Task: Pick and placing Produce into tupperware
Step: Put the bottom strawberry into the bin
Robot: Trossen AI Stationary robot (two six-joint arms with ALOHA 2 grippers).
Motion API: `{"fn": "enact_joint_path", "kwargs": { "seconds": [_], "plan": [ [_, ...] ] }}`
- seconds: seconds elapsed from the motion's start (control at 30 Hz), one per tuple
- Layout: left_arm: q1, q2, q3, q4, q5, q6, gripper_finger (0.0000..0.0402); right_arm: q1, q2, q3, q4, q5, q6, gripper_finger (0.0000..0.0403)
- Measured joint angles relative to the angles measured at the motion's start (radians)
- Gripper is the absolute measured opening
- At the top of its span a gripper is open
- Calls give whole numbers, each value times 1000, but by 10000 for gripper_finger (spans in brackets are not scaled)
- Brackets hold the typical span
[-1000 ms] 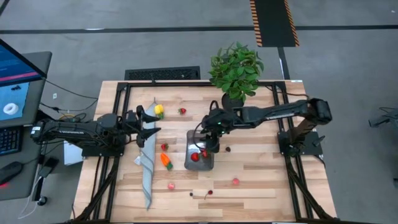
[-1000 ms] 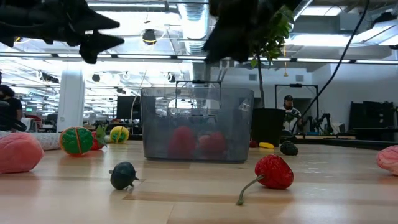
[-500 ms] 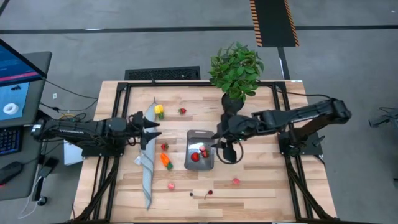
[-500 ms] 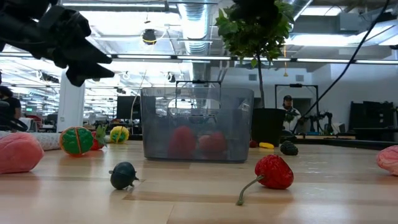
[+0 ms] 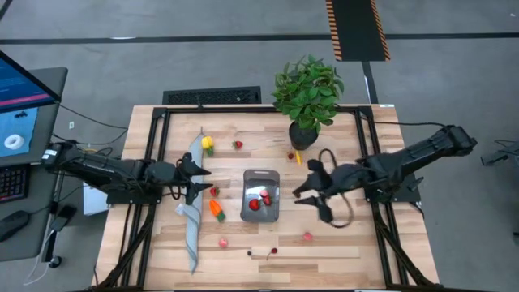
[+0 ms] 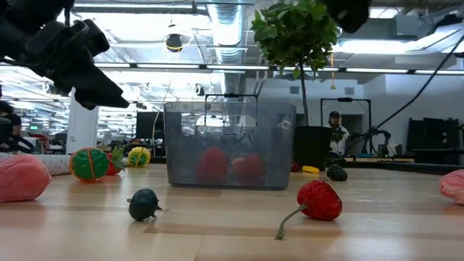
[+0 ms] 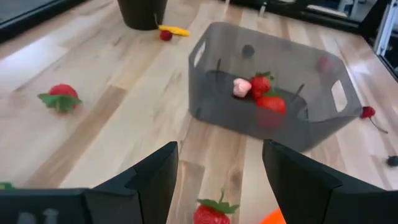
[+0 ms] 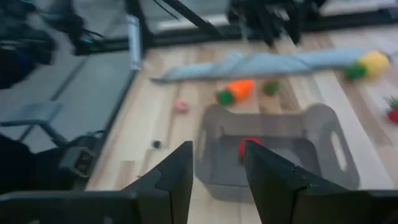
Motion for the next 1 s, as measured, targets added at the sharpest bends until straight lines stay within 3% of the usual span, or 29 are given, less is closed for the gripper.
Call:
{"fn": "enact_joint_path", "kwargs": {
  "seconds": [0.5,0.7,1.0],
  "plan": [
    [-36,276,0,145,9,-23,226,252,-383,-294,221,1,-70,166],
    [-40,379,0,156,-5,-42,226,301,-454,-355,247,44,-69,170],
    [-40,496,0,256,-7,-42,226,338,-456,-361,250,88,-69,169]
  ]
}}
